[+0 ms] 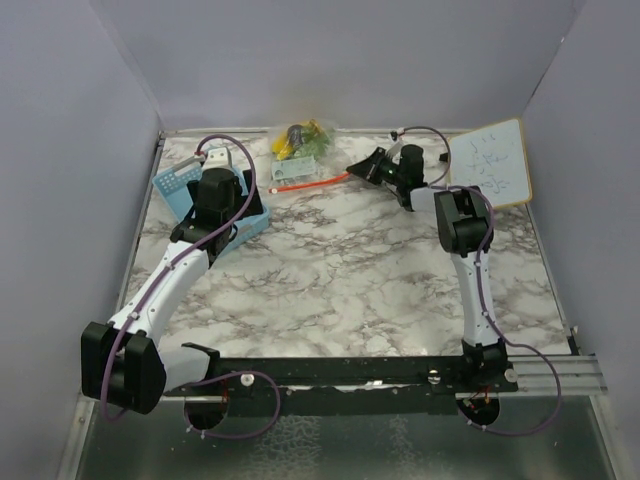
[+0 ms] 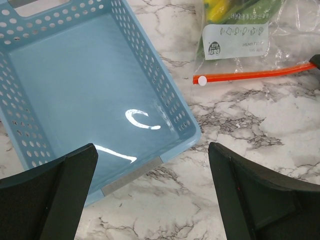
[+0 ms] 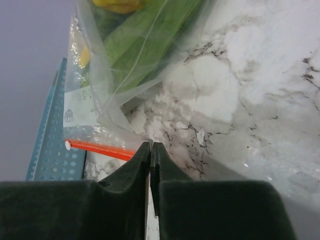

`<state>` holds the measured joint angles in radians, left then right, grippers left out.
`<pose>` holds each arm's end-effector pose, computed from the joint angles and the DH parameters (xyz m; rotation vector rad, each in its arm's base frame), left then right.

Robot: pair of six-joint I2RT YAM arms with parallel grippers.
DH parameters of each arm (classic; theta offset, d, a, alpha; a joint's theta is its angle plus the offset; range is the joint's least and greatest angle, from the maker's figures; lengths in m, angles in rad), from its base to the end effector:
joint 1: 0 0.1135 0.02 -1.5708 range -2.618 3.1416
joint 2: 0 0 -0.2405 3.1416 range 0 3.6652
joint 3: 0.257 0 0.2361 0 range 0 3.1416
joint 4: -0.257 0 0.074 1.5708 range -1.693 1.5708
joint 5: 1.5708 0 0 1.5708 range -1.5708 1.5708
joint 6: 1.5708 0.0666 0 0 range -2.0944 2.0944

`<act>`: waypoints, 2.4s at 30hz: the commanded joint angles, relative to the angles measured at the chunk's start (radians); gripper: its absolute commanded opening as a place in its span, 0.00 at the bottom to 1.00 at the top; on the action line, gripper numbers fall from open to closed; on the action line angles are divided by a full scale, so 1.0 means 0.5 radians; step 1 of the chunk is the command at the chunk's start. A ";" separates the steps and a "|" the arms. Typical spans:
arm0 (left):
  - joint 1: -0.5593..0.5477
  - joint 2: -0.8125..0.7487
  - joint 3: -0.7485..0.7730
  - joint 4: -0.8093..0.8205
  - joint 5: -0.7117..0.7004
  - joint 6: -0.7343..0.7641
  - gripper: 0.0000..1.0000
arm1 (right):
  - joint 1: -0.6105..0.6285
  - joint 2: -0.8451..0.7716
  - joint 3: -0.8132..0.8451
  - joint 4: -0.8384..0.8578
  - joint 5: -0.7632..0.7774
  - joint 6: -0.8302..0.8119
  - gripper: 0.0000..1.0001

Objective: Open the zip-top bag and remove the fake food

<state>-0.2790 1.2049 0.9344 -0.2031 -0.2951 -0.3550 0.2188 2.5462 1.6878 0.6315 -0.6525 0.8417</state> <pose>0.2866 -0.0620 0.2721 -0.2595 2.0071 -0.0993 0.5159 0.1561 0.0862 0.0951 1.9564 1.3129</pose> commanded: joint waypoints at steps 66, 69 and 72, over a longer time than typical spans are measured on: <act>-0.641 -0.130 -0.593 0.905 -0.044 0.070 0.88 | 0.001 -3.042 -1.841 -0.949 0.738 -0.914 0.87; -0.641 -0.126 -0.605 0.944 -0.046 -0.005 0.86 | 0.001 -2.980 -1.873 -0.871 0.937 -0.689 0.94; -0.641 -0.112 -0.683 1.166 0.060 -0.057 0.81 | 0.001 -2.861 -1.822 -0.785 0.940 -0.736 0.86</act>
<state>-0.5999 1.1408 0.6243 0.2302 -0.2890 -0.3283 0.2195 1.0485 0.7719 0.1970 -0.2623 0.4591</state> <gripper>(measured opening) 0.851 0.932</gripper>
